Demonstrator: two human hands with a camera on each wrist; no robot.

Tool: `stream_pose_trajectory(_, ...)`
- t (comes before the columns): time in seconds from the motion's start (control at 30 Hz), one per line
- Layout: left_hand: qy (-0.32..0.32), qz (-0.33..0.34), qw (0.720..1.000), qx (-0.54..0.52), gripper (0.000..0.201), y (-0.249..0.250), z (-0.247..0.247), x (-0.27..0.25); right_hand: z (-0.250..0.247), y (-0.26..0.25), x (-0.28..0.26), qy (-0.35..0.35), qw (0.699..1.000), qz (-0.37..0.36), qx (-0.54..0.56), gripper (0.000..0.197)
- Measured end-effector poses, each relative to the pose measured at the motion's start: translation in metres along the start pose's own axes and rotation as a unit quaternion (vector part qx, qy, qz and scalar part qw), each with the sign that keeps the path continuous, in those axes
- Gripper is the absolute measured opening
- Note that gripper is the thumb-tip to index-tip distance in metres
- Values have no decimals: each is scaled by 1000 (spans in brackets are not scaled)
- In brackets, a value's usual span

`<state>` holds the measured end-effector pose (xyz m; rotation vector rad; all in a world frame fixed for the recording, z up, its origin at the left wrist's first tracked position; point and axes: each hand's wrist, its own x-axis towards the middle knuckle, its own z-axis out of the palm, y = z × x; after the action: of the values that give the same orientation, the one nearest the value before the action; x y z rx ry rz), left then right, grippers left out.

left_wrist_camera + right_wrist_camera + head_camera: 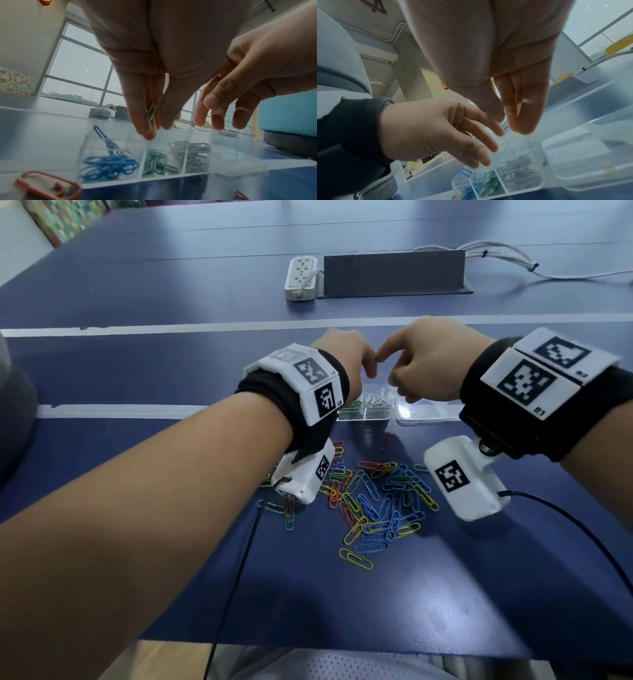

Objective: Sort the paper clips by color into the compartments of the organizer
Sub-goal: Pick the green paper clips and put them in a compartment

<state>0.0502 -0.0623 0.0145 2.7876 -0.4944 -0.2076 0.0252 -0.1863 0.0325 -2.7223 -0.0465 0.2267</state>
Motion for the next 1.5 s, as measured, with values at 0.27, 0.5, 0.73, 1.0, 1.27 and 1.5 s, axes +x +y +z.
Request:
stream_pose_trajectory(0.27, 17, 35, 999, 21, 39, 1, 6, -3, -2, 8, -25, -15, 998, -48, -47, 31)
stream_pose_trajectory(0.5, -9, 80, 996, 33, 15, -7, -3, -24, 11, 22, -47, -115, 974, -84, -178, 15)
stream_pose_trajectory(0.73, -97, 137, 985, 50, 17, 13, 22, -34, 16, 29, -54, -132, 961, -113, -217, 13)
stream_pose_trajectory(1.0, -128, 135, 980, 76, 15, 20, 28, -32, 17, 30, -65, -91, 976, -121, -155, 14)
stream_pose_trajectory(1.27, -97, 130, 986, 41, 10, 16, 23, -36, 23, 30, -66, -63, 979, -143, -130, 26)
stream_pose_trajectory(1.5, -74, 122, 990, 16, 20, 6, 16, -38, 28, 21, -60, -104, 967, -179, -148, 14)
